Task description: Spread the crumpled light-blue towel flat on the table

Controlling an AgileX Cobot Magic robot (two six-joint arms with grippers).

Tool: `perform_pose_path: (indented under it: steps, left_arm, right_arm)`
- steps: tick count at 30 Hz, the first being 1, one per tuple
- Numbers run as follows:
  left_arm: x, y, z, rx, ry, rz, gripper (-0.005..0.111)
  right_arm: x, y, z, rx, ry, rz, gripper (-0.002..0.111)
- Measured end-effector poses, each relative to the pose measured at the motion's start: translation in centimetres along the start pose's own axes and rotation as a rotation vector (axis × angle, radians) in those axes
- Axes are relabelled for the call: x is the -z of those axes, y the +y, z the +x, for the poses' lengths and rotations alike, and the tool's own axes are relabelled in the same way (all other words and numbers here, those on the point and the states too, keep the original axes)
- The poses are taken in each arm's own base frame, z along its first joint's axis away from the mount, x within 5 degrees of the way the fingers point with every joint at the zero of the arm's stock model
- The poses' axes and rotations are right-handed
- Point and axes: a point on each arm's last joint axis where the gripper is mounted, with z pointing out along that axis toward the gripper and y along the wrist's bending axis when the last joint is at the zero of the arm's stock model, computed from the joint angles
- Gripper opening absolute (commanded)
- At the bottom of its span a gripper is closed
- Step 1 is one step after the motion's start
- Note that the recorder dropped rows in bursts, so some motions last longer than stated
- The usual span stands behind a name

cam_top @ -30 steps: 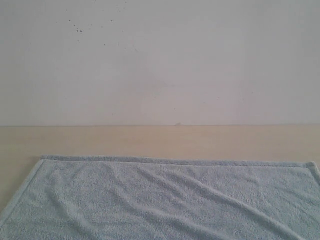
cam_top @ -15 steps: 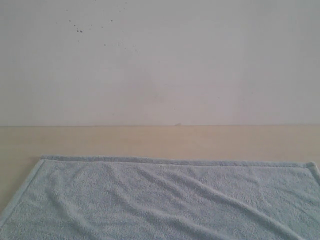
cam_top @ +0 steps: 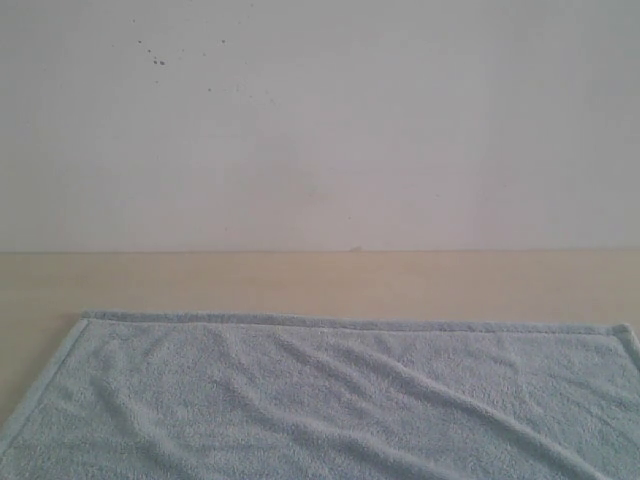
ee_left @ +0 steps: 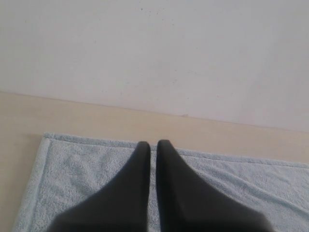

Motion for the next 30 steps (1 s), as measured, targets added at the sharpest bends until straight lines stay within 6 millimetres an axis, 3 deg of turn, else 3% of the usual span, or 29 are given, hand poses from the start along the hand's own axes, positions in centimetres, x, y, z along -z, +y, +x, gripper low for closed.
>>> perform_pose_path:
  steps: [30]
  left_arm:
    - [0.45, -0.04, -0.25, 0.003, -0.033, 0.010, 0.004]
  right_arm:
    - [0.00, 0.00, 0.00, 0.000, 0.000, 0.000, 0.000]
